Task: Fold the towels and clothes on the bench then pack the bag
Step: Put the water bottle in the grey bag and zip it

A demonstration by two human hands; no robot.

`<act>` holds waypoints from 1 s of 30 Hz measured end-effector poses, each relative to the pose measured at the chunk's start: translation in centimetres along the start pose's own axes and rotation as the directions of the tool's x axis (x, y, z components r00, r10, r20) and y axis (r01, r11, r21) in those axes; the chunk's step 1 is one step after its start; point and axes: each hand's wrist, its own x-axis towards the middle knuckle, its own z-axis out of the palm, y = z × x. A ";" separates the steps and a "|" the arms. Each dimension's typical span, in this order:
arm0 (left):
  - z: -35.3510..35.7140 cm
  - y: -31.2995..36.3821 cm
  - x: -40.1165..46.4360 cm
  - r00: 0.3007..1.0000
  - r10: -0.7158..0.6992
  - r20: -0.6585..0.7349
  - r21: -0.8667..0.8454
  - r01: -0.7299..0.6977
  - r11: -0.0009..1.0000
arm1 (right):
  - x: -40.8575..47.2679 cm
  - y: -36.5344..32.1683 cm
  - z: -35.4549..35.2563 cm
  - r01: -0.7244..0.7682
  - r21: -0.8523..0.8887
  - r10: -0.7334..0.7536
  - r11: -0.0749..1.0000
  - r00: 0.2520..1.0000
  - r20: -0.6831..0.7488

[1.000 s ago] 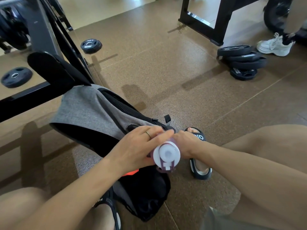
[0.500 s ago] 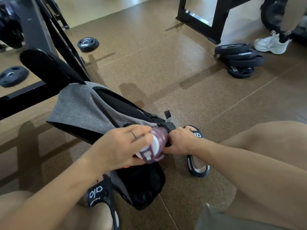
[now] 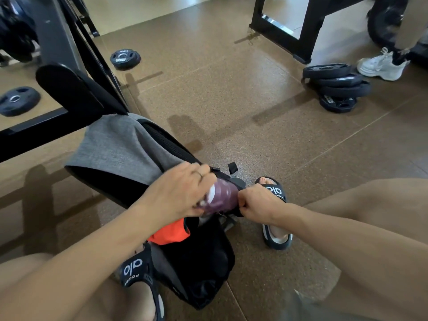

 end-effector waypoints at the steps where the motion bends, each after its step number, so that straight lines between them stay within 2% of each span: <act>1: 1.0 0.5 -0.1 0.997 0.041 0.073 0.036 -0.043 0.998 | -0.2 -0.3 0.1 0.051 -0.017 -0.051 0.999 0.998 0.025; 3: 3.2 1.9 0.3 0.986 0.061 0.154 0.064 -0.071 0.995 | -0.8 -1.0 0.5 0.123 -0.051 -0.118 0.991 0.990 0.082; 8: 5.9 2.5 2.7 0.985 -0.100 0.142 0.066 0.091 0.994 | -0.1 0.0 0.1 0.100 -0.063 -0.098 0.993 0.995 0.029; 11: 6.5 2.4 2.9 0.973 -0.128 0.192 0.095 0.111 0.989 | 0.3 0.1 0.3 0.109 -0.076 -0.105 0.991 0.993 0.047; 16: 5.7 3.6 2.4 0.966 -0.222 0.132 0.135 0.204 0.970 | 1.1 0.5 0.6 0.051 -0.044 -0.050 0.998 0.998 0.043; 18: 4.7 4.6 1.5 0.979 -0.192 0.067 0.115 0.184 0.976 | 1.4 0.6 0.9 0.013 -0.022 -0.013 1.000 1.000 0.014; 20: 4.3 6.0 0.3 0.998 -0.055 0.036 0.051 0.053 0.997 | 1.8 0.6 1.3 -0.022 -0.002 0.022 1.000 1.000 -0.015; 22: 5.3 7.0 -1.4 0.989 -0.011 0.145 -0.037 0.016 0.999 | 2.3 0.6 1.4 -0.043 0.014 0.043 0.999 0.999 -0.025; 23: 6.3 7.3 -2.5 0.963 -0.078 0.256 -0.061 0.097 0.993 | 2.4 0.5 1.4 -0.043 0.018 0.043 0.999 0.999 -0.026; 26: 8.1 7.3 -3.6 0.812 -0.267 0.519 -0.055 0.344 0.938 | 2.7 0.2 1.9 -0.027 0.014 0.027 1.000 1.000 -0.015; 28: 8.3 7.2 -3.0 0.747 -0.317 0.585 -0.056 0.427 0.903 | 2.8 0.0 2.2 -0.019 0.010 0.019 1.000 1.000 -0.002; 30: 8.5 7.2 -2.3 0.741 -0.344 0.577 -0.081 0.471 0.879 | 2.9 -0.2 2.6 -0.020 0.015 0.020 1.000 1.000 0.008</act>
